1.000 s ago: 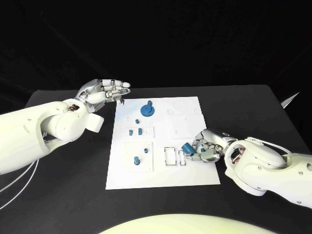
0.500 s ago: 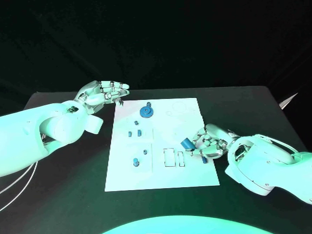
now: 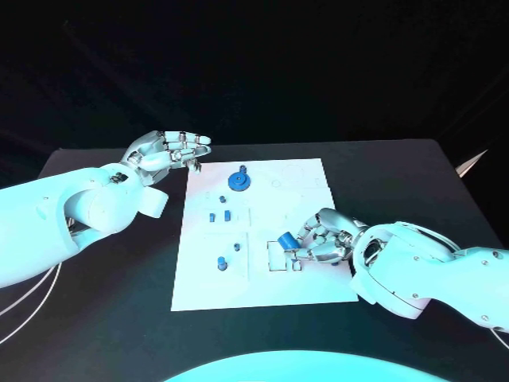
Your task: Assemble the parts on the task board
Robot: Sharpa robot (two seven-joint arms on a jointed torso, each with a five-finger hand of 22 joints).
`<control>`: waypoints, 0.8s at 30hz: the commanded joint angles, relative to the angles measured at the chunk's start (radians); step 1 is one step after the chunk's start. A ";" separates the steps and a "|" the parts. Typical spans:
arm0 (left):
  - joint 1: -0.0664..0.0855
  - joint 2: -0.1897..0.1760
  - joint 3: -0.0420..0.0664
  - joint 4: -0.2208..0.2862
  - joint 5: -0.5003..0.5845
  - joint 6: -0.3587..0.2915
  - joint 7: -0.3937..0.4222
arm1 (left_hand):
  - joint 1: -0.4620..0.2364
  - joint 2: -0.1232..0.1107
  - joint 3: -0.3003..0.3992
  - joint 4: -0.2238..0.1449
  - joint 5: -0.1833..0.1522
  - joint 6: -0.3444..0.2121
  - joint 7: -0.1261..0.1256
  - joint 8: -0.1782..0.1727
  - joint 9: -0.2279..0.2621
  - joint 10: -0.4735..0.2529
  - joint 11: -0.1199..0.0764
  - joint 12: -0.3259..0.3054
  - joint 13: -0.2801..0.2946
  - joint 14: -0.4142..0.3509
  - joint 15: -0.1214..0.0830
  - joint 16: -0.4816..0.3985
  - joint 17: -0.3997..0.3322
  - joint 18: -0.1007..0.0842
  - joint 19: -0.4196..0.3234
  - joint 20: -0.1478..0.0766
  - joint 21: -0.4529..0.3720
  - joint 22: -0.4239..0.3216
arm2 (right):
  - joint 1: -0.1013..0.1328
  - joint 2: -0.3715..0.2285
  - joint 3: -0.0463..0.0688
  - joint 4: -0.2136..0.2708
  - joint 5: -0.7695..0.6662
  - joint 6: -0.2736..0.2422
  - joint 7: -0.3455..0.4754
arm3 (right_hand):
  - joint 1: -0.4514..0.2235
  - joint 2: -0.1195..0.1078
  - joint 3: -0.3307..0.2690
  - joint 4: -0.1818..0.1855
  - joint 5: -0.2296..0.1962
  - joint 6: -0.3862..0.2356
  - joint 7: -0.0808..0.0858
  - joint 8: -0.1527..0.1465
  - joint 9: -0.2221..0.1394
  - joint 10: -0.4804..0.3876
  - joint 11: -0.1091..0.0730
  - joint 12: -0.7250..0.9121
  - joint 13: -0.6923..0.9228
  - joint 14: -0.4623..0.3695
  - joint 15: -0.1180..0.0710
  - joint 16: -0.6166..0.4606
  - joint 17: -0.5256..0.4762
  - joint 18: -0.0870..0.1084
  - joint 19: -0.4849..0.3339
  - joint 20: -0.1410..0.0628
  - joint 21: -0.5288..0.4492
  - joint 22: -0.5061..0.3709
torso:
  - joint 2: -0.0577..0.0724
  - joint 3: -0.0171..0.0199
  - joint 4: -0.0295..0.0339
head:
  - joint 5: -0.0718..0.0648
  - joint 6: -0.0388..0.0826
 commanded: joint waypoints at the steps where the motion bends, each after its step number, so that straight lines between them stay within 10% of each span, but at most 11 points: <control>1: 0.001 0.002 0.000 0.004 0.006 0.016 0.008 | -0.008 0.004 -0.003 0.000 0.004 -0.008 0.019 0.006 -0.001 -0.005 0.002 0.003 -0.001 -0.009 0.001 0.004 -0.001 0.006 0.000 0.007 -0.006 -0.001 | -0.006 0.015 0.000 -0.008 0.034 0.046 0.005 | -0.043 -0.006 -0.003 0.002 -0.017 0.045 -0.037 0.012 0.020 0.095 -0.008 -0.003 0.252 0.094 -0.008 0.004 0.215 -0.007 0.105 -0.007 0.004 0.263 | 0.000 0.0002 0.0004 | 0.000 -0.003; 24: 0.001 -0.001 0.000 0.005 0.006 0.016 0.006 | -0.008 0.004 -0.003 0.000 0.004 -0.008 0.019 0.006 -0.001 -0.005 0.002 0.003 -0.001 -0.009 0.001 0.004 -0.001 0.006 0.000 0.007 -0.006 -0.001 | -0.017 0.057 0.000 -0.045 0.006 0.052 -0.015 | -0.112 -0.019 -0.015 0.002 -0.076 0.050 -0.042 0.024 0.034 0.091 -0.013 -0.010 0.248 0.095 -0.012 0.003 0.215 -0.007 0.105 -0.011 0.004 0.263 | 0.000 0.0014 -0.0008 | 0.007 -0.008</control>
